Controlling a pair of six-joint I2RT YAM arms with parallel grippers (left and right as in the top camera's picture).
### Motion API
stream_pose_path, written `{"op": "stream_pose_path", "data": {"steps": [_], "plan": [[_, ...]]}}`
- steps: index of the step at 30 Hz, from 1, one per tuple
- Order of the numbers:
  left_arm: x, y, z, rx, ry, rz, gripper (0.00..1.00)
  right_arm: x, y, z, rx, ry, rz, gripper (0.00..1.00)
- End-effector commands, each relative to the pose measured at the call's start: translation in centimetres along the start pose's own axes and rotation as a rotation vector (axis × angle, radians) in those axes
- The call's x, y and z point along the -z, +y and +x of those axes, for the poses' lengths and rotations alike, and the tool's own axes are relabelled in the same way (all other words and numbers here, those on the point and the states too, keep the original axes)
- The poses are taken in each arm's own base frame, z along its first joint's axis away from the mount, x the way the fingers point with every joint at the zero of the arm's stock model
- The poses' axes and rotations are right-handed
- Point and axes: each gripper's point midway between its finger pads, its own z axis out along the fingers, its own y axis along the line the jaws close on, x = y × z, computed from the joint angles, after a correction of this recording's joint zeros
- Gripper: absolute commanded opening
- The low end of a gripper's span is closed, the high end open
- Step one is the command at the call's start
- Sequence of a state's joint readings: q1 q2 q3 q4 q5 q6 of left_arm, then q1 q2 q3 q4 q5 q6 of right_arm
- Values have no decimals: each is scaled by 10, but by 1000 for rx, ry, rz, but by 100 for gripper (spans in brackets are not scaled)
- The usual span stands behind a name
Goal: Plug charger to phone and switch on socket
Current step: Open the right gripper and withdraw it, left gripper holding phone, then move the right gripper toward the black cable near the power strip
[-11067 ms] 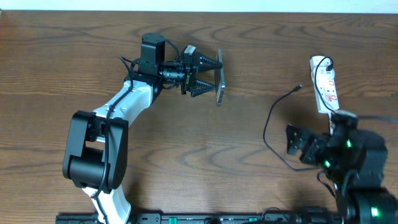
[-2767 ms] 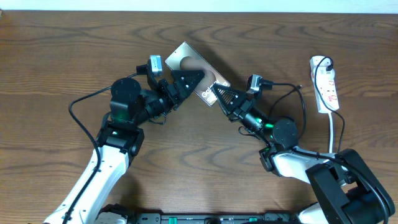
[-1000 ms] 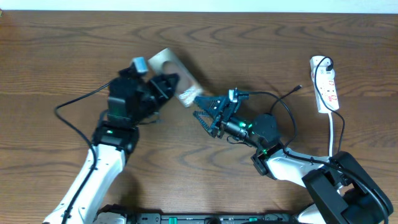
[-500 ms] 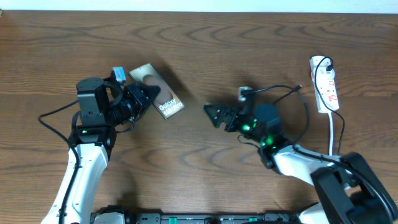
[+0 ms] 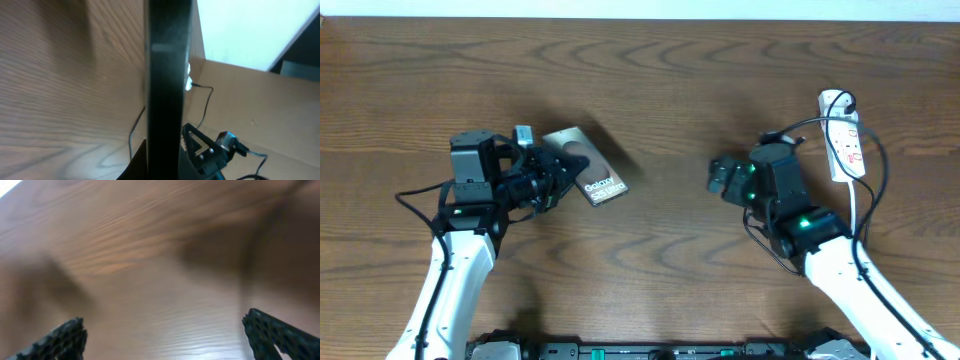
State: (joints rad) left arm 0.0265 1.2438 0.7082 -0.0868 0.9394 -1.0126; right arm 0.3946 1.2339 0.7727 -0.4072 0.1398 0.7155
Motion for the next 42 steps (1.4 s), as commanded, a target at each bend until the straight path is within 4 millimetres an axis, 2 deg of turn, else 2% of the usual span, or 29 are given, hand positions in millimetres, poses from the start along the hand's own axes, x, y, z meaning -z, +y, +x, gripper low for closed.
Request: {"op": "stream_pose_path", "data": {"steps": [1,5,8,16,23,28,37,42], "plan": [[-5,-25,16,-64,67,68,7,12,-17,-26,-26,-104,131,99],[-12,-51,24,-193,77,149,7,12,-13,-18,-23,-60,106,99],[-14,-60,34,-234,109,180,7,12,-16,-14,-18,-41,115,99],[-14,-63,51,-245,186,203,8,12,-16,-17,-22,-58,117,99],[-14,-63,53,-243,202,208,7,12,-21,-22,-22,-84,144,99],[-14,-63,54,-170,210,198,7,12,-26,-17,-15,-66,166,99],[-13,-63,54,-167,215,199,7,13,-36,-11,-5,-53,212,99],[-13,-63,55,-167,221,201,7,12,-42,-11,-7,-56,241,95]]}}
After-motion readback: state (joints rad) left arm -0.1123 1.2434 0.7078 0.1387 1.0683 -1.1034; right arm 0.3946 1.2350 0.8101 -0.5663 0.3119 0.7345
